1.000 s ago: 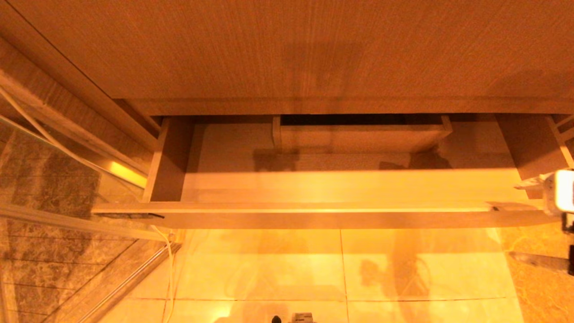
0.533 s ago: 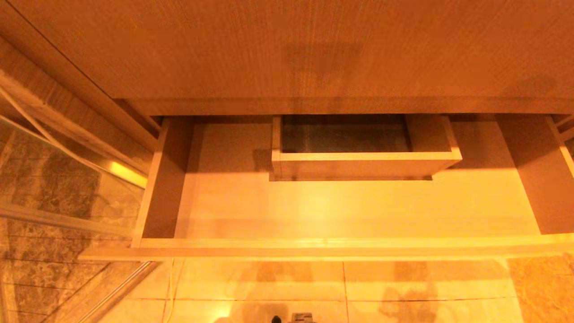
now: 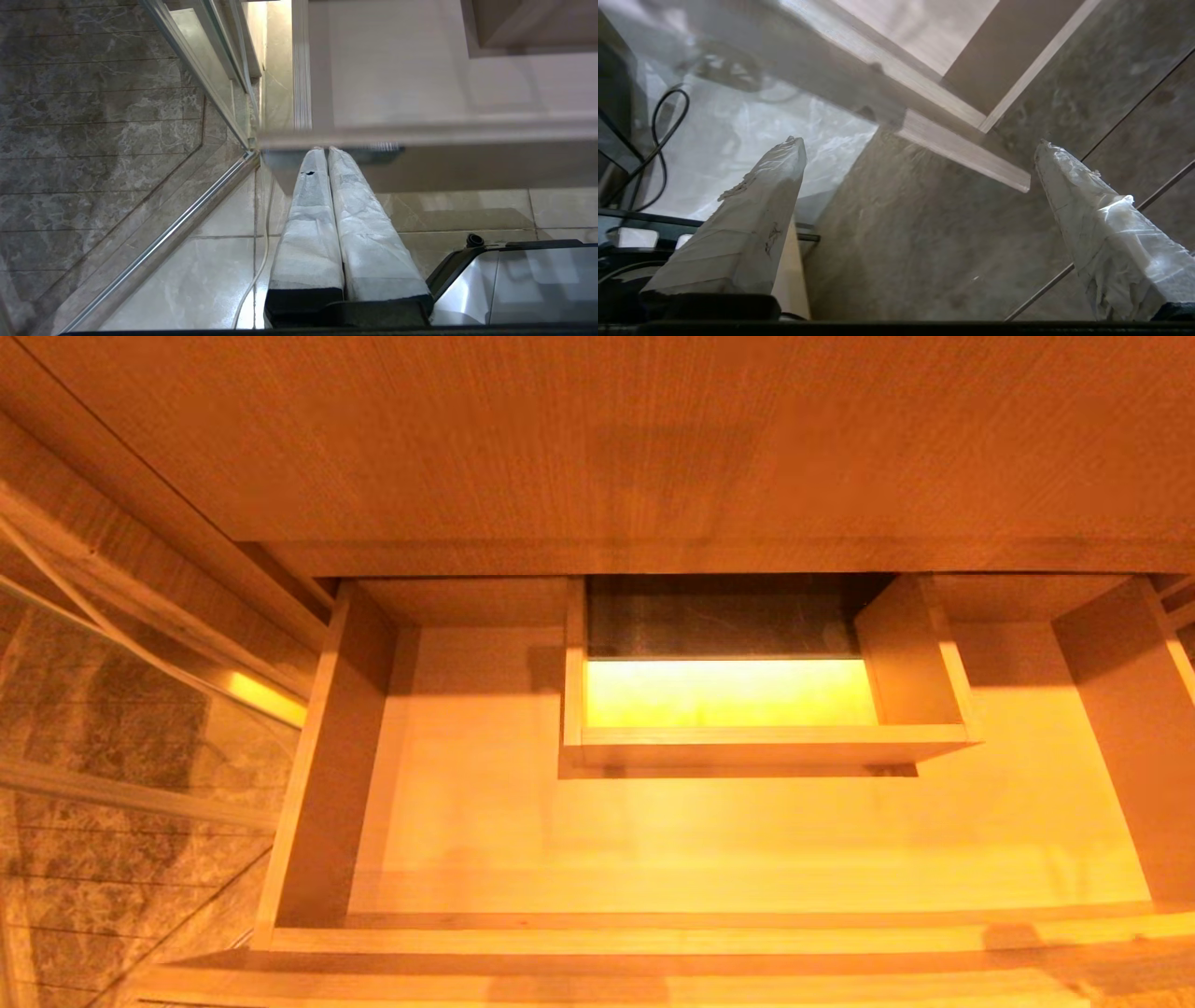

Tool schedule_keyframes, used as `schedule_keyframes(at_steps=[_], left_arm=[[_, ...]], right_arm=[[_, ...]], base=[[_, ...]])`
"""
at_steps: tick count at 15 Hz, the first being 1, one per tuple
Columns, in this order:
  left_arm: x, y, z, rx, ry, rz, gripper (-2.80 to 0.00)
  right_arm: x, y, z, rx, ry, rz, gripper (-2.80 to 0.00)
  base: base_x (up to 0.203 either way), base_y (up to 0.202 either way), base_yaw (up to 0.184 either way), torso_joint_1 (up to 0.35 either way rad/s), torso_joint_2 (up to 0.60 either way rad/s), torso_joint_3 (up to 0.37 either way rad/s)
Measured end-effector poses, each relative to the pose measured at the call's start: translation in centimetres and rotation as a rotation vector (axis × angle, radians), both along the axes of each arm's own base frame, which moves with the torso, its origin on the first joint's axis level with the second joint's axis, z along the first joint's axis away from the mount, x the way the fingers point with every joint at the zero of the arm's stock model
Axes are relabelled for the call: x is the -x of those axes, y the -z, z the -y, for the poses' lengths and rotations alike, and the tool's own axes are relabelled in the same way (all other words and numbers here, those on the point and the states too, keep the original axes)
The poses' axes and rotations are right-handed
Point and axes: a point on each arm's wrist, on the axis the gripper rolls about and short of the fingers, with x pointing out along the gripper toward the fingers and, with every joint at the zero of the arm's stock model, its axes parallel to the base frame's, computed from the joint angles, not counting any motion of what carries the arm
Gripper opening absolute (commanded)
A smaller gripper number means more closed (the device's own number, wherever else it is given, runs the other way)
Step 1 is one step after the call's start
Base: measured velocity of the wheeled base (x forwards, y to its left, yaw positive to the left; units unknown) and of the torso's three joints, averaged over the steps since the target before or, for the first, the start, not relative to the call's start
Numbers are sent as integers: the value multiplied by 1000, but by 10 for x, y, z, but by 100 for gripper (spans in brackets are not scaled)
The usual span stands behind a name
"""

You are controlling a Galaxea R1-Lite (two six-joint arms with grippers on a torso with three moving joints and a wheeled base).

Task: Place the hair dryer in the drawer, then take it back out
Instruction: Pull open the drawer, then pick up the hairdryer

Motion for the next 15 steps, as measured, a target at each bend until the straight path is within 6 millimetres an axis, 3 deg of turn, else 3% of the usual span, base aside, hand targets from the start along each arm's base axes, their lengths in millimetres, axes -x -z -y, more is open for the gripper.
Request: schedule_keyframes(at_steps=[4,10,11,15], left_arm=[[0,0,0,0,0,0,-280],[0,0,0,-1,0,0,-280],[0,0,0,-1,1,0,-280],[0,0,0,-1,0,0,-280]], right_arm=[[-1,7,2,-10,132,5,0],[-2,6,3,-8,137,-3,0],[-2,5,3,-8,139,1,-280],[1,1,3,-7,155,8,-280]], base=[[0,0,0,0,0,0],[0,0,0,0,0,0],[0,0,0,0,0,0],[0,0,0,0,0,0]])
